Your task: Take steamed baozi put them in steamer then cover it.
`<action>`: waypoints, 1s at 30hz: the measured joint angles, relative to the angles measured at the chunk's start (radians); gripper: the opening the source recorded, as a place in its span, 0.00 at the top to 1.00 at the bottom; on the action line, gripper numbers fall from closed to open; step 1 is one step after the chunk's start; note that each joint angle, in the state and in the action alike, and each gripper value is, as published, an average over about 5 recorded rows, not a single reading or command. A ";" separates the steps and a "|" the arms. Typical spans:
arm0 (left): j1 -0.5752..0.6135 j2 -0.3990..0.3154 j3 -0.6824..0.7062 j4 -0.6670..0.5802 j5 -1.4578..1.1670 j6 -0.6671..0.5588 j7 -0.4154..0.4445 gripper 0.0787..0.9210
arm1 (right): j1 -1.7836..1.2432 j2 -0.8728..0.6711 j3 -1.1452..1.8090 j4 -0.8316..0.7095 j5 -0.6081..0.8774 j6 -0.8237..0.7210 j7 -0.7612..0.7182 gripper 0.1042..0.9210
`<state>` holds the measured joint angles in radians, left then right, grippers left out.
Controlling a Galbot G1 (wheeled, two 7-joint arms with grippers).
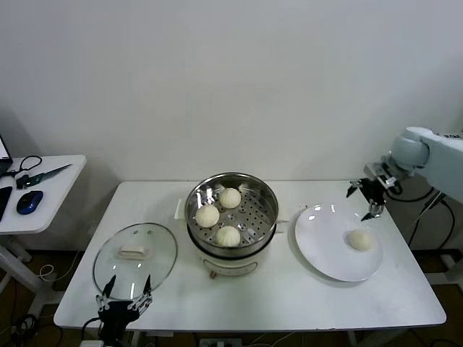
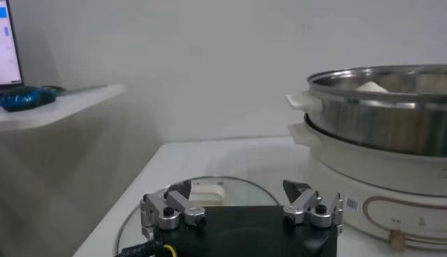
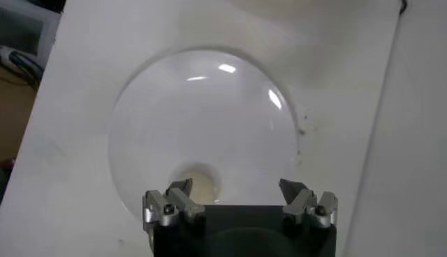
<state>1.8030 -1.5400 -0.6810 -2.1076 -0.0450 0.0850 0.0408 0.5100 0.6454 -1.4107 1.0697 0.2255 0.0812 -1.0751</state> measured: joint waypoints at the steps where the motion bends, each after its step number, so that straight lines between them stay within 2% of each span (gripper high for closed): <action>1: 0.001 0.000 0.000 0.001 0.000 0.000 0.000 0.12 | -0.030 -0.003 0.024 -0.011 -0.010 -0.007 0.002 0.12; 20: 0.004 -0.006 0.000 0.006 0.001 0.008 0.001 0.12 | -0.349 0.067 0.291 -0.214 -0.132 -0.060 0.037 0.12; 30: 0.007 -0.006 0.000 0.006 0.001 0.008 0.000 0.12 | -0.375 0.087 0.316 -0.243 -0.156 -0.071 0.041 0.28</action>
<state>1.8098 -1.5459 -0.6815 -2.1017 -0.0440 0.0930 0.0404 0.1352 0.7323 -1.0946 0.8269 0.0691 0.0105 -1.0340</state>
